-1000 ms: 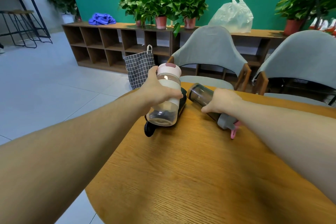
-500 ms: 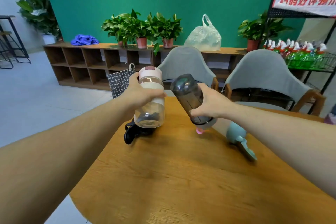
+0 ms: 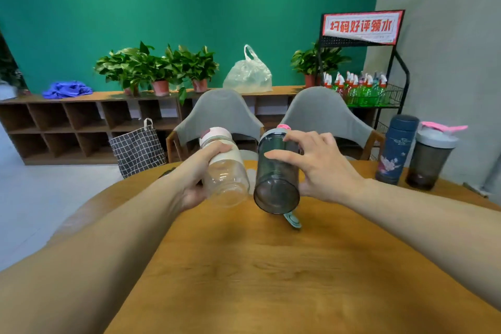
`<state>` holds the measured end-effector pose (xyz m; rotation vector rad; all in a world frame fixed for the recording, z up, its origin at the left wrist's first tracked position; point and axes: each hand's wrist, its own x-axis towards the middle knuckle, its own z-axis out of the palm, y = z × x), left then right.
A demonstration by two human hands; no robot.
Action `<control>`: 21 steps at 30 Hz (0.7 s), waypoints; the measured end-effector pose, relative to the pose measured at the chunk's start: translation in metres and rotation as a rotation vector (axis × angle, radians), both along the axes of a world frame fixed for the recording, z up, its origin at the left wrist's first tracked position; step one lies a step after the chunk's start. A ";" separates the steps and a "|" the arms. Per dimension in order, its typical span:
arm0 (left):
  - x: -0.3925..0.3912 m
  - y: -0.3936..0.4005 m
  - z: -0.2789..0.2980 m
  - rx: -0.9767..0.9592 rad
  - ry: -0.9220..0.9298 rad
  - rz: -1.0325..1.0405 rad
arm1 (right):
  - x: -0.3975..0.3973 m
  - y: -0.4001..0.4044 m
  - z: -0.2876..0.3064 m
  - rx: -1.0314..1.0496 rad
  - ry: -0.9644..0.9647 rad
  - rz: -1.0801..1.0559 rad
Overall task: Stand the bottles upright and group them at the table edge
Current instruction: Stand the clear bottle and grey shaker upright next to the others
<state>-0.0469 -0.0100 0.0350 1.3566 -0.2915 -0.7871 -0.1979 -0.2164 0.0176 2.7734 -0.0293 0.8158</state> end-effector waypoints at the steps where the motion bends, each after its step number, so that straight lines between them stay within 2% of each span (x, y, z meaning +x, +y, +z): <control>1: -0.007 -0.007 -0.003 -0.019 0.029 -0.017 | -0.008 -0.005 0.000 -0.013 -0.022 0.010; 6: -0.032 -0.034 -0.016 -0.084 0.176 -0.119 | -0.038 -0.022 -0.002 -0.001 -0.014 0.001; 12: -0.062 -0.086 -0.026 -0.127 0.235 -0.212 | -0.087 -0.056 -0.013 0.257 0.137 -0.169; 17: -0.081 -0.128 -0.031 -0.166 0.285 -0.262 | -0.121 -0.090 -0.029 0.708 0.280 -0.097; 21: -0.096 -0.163 -0.034 -0.191 0.282 -0.301 | -0.138 -0.111 -0.043 1.100 0.125 0.018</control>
